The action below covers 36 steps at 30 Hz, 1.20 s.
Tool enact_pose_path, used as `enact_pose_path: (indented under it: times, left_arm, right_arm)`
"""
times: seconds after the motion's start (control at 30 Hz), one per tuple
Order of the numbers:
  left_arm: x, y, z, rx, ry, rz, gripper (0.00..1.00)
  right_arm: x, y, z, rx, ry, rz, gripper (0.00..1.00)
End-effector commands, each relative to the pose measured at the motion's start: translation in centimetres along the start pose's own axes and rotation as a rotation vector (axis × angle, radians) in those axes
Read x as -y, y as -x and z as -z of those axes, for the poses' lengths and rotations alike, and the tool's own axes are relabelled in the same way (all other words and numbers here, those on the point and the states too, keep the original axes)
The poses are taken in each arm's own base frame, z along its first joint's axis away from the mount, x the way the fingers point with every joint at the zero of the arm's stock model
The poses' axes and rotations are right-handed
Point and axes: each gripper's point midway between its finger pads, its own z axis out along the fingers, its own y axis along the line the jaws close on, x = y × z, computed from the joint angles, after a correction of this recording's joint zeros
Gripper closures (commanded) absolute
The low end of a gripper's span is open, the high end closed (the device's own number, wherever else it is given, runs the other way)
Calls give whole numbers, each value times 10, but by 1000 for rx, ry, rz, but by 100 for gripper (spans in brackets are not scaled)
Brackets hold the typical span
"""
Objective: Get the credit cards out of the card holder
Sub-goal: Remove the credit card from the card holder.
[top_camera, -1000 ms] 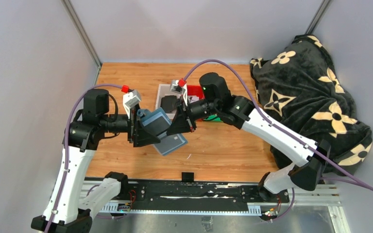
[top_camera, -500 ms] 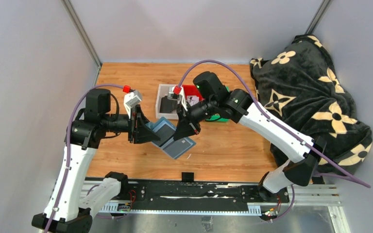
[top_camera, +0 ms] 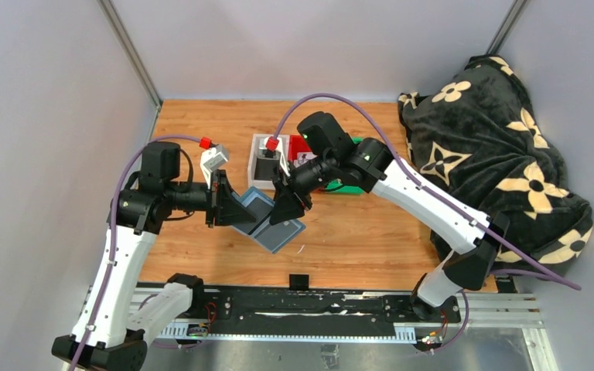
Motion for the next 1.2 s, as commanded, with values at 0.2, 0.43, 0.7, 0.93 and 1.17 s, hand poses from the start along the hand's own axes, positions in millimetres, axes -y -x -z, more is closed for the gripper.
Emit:
enact_pose_path:
  times: [0.2,0.43,0.7,0.93,1.17]
  left_arm:
    - [-28,29,3,99,180,11,100]
    - [-19,64,8,350,194,-18,100]
    - [-7,74,4,381,99,66,100]
    - [-4,78,4,404,82,78,100]
    - [-2,71,3,377,73,73,100]
  right_arm:
    - [42,60,76,429,-328,-142,48]
    - [3,63,69,594,-62,-219,35]
    - [0,51,44,576,60,-282,36]
    - [11,44,42,532,10,-304,45]
    - [14,56,106,567,-268,-175,40]
